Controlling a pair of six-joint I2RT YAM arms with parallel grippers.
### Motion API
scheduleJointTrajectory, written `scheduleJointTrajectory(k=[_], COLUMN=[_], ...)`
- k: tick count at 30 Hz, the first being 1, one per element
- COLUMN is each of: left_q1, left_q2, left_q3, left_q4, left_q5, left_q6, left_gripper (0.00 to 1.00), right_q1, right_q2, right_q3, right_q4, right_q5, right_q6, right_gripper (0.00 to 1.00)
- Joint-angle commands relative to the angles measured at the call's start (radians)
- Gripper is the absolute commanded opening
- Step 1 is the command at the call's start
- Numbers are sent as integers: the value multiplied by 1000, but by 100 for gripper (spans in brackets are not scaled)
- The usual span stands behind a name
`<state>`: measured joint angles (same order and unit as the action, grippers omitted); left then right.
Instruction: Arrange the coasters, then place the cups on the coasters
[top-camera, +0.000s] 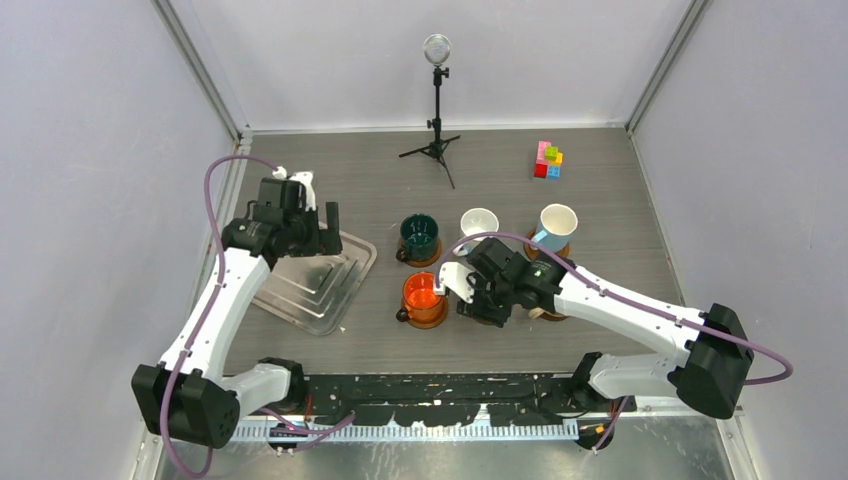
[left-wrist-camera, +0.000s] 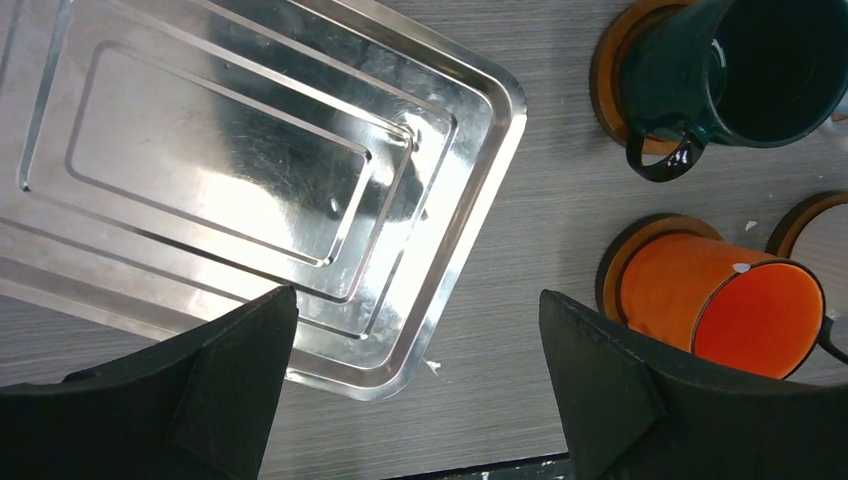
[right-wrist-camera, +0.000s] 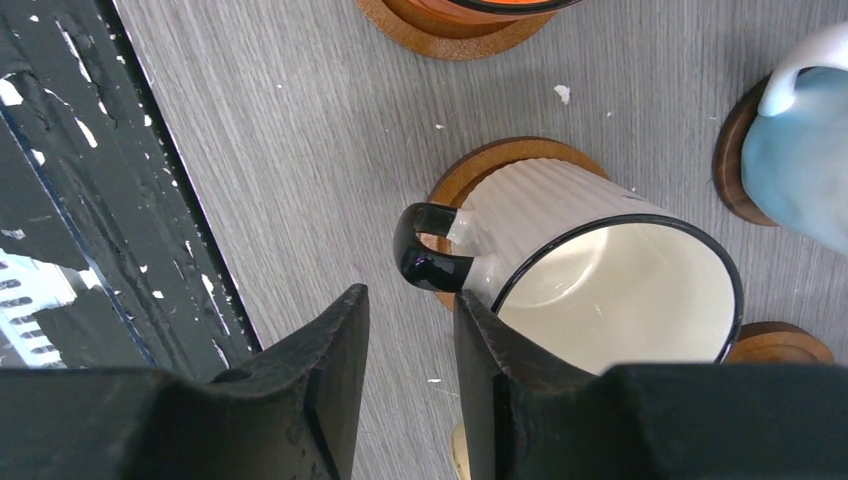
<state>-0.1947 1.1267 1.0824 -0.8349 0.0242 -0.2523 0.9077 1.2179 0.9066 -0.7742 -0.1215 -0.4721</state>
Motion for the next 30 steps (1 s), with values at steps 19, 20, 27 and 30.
scheduleJointTrajectory(k=[19,20,27,30], left_q1=[244,244,224,222], left_q2=[541,570,776,871], left_q3=[434,449,575,649], left_q4=[-171,-161,-111,-113], left_q5=[3,-60,-269,-314], left_q6=[119,3,-214,-237], left_gripper=[86,87,90,90], right_q1=[-74,-93,-208,-233], right_q2=[-117,-116,-81,-80], right_q3=[193,207,319,353], right_q4=[-76,-72,-93,-106], right_q5=[-168,-172,-205,-204], right_q6=[122,143,237,257], right_gripper=[70,70,71,71])
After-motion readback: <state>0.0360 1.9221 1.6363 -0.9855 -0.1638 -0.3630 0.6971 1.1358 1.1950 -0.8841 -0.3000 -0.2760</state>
